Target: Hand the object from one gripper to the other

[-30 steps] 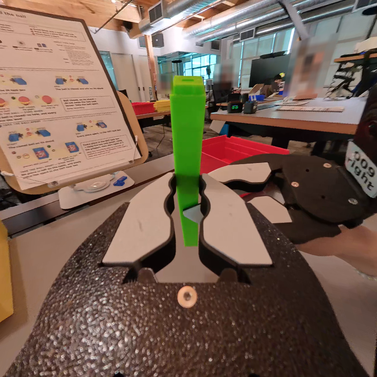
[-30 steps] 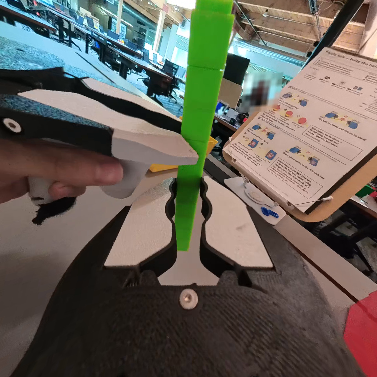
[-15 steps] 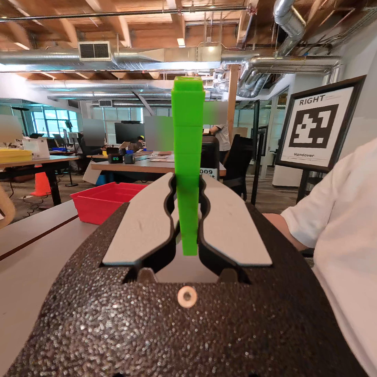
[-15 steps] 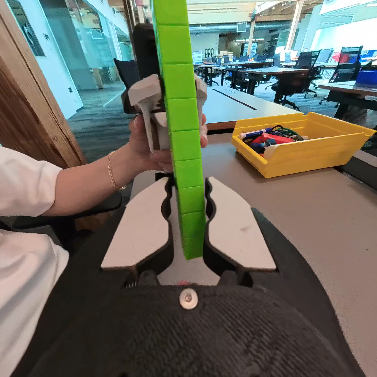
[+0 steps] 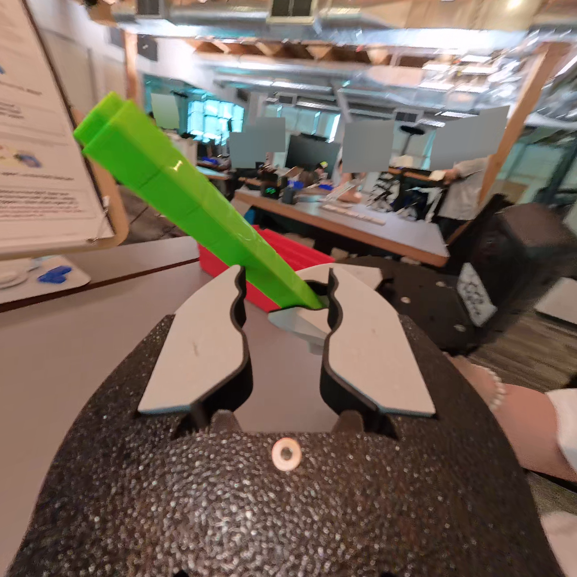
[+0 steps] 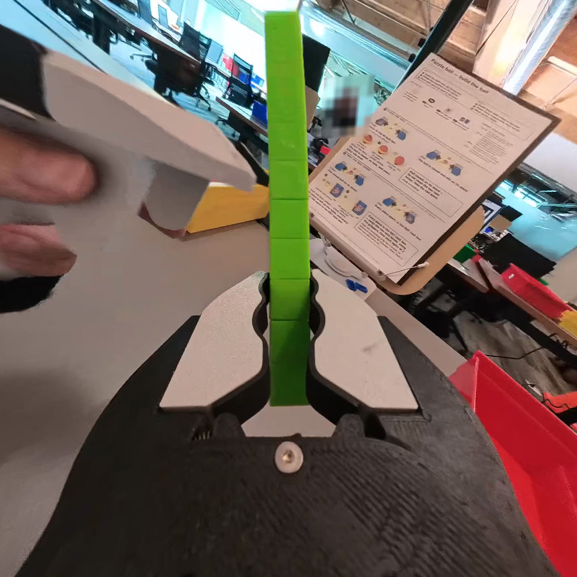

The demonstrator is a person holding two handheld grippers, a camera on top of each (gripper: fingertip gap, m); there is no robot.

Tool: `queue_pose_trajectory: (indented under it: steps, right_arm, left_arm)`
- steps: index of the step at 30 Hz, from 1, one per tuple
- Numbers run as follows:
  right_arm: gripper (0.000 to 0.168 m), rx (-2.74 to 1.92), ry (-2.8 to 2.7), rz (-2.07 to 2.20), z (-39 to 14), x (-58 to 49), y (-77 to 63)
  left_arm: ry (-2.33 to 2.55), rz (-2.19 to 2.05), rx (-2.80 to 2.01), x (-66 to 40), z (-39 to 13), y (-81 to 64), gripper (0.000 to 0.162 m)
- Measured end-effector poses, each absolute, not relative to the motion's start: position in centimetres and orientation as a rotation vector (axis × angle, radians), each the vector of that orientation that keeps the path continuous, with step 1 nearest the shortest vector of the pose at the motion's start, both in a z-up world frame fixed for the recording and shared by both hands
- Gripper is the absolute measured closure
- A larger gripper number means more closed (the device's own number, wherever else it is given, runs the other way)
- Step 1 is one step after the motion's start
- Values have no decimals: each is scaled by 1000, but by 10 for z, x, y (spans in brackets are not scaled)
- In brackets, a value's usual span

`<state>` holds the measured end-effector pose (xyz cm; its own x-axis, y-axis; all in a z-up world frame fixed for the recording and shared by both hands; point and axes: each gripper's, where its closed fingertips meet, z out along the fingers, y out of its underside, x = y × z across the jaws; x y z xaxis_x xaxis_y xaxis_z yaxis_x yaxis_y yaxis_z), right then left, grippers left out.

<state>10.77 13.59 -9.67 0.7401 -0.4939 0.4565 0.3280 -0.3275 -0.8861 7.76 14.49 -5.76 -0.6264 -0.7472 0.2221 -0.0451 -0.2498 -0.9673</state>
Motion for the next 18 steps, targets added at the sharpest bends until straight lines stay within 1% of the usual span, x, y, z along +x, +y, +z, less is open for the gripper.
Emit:
queue_pose_trajectory:
  steps: [3,6,9,11,14,18]
  right_arm:
    - [146,-1739,121,-846,-102,106,139]
    - [146,-1734,107,-841,-103,104,142]
    - [147,-1735,92,-854,-103,101,143]
    - [146,-1743,75,-856,-104,99,145]
    - [146,-1750,63,-841,-109,96,149]
    - [146,-1749,60,-822,-110,94,149]
  left_arm:
    - [1537,-1829,-1051,87,-73,149,113]
    - [1520,-1861,-1123,91,-77,152,112]
    - [1547,-1859,-1190,96,-87,153,104]
    - [1579,-1904,-1207,95,-91,147,104]
    - [1572,-1962,-1209,96,-92,143,122]
    - [1574,-2046,-1175,95,-91,140,132]
